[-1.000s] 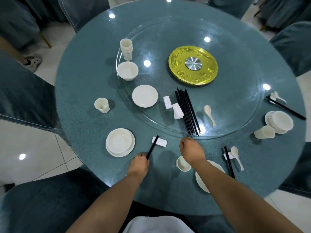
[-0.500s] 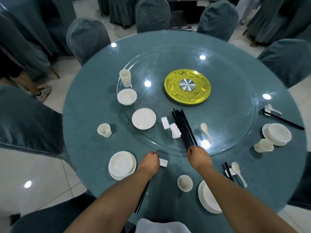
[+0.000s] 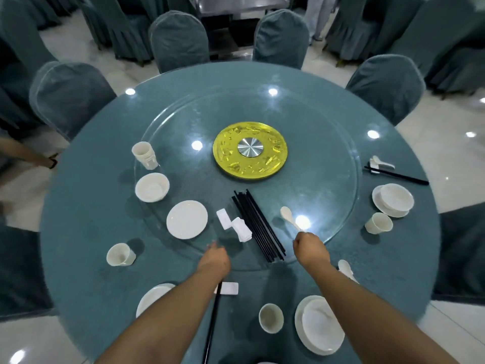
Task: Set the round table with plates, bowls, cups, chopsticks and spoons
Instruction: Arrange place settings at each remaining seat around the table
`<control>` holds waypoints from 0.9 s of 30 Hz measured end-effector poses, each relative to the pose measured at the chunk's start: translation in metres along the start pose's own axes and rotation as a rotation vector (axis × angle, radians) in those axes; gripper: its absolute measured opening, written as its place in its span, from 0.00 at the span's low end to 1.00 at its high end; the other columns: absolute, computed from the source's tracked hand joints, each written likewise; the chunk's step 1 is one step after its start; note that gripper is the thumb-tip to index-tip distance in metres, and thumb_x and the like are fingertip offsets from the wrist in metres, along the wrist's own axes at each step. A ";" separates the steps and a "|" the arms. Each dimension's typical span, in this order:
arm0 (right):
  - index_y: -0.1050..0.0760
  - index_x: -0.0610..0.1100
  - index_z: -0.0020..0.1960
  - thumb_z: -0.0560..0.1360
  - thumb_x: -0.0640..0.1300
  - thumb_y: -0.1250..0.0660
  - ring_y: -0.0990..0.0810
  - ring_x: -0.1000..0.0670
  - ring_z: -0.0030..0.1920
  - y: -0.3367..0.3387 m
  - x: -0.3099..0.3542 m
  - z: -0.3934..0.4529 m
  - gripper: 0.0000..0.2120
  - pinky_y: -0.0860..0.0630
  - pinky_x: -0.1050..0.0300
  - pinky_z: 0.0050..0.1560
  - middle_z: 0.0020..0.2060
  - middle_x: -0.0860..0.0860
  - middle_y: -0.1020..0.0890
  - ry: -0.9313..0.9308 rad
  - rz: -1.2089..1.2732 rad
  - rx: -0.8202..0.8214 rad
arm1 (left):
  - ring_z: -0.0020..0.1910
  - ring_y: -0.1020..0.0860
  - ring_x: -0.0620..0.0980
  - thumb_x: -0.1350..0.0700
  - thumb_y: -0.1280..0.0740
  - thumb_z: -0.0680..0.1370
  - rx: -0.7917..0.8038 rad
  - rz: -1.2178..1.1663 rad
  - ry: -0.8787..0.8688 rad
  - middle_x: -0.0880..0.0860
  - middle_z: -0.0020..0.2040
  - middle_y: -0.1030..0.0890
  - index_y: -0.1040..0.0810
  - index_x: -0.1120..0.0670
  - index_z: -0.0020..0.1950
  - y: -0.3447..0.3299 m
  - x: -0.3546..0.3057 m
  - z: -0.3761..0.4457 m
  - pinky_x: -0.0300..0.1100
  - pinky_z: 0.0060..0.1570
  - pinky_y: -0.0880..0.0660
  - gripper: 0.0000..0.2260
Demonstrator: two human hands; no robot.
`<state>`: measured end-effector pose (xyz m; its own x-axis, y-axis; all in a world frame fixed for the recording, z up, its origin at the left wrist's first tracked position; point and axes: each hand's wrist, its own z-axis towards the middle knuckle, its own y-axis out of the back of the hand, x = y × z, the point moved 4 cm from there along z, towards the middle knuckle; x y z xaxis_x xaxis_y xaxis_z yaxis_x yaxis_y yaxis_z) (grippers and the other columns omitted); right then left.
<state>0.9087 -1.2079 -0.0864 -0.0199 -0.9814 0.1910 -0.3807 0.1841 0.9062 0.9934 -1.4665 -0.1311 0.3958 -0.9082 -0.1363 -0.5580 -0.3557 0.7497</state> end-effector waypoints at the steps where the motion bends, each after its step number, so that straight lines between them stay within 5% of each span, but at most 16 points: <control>1: 0.23 0.40 0.51 0.81 0.45 0.43 0.20 0.43 0.43 -0.001 -0.004 0.003 0.12 0.26 0.56 0.40 0.46 0.44 0.19 -0.018 0.002 0.006 | 0.79 0.51 0.59 0.60 0.46 0.81 0.022 0.037 0.017 0.61 0.80 0.52 0.44 0.57 0.79 -0.002 0.003 0.003 0.50 0.77 0.47 0.25; 8: 0.23 0.40 0.51 0.80 0.44 0.41 0.25 0.44 0.40 -0.009 -0.027 0.041 0.10 0.28 0.54 0.41 0.42 0.46 0.25 -0.168 0.069 0.011 | 0.78 0.58 0.63 0.61 0.43 0.80 0.065 0.164 0.025 0.60 0.79 0.62 0.56 0.52 0.81 -0.018 0.009 0.021 0.56 0.75 0.44 0.33; 13: 0.24 0.39 0.52 0.80 0.47 0.40 0.22 0.40 0.46 -0.014 -0.022 0.063 0.12 0.23 0.49 0.47 0.48 0.44 0.25 -0.163 0.101 0.014 | 0.78 0.56 0.62 0.63 0.44 0.79 0.114 0.233 0.027 0.60 0.79 0.61 0.55 0.51 0.81 -0.011 0.008 0.030 0.55 0.75 0.43 0.33; 27: 0.20 0.37 0.50 0.80 0.41 0.38 0.25 0.43 0.39 -0.029 -0.020 0.073 0.10 0.27 0.54 0.42 0.40 0.45 0.26 -0.141 0.091 0.042 | 0.78 0.52 0.64 0.58 0.42 0.80 0.161 0.256 0.025 0.62 0.80 0.58 0.50 0.52 0.80 -0.007 0.013 0.038 0.57 0.73 0.41 0.30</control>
<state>0.8529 -1.1980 -0.1437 -0.1844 -0.9592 0.2143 -0.4096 0.2732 0.8704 0.9751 -1.4842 -0.1624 0.2441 -0.9678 0.0610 -0.7494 -0.1484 0.6453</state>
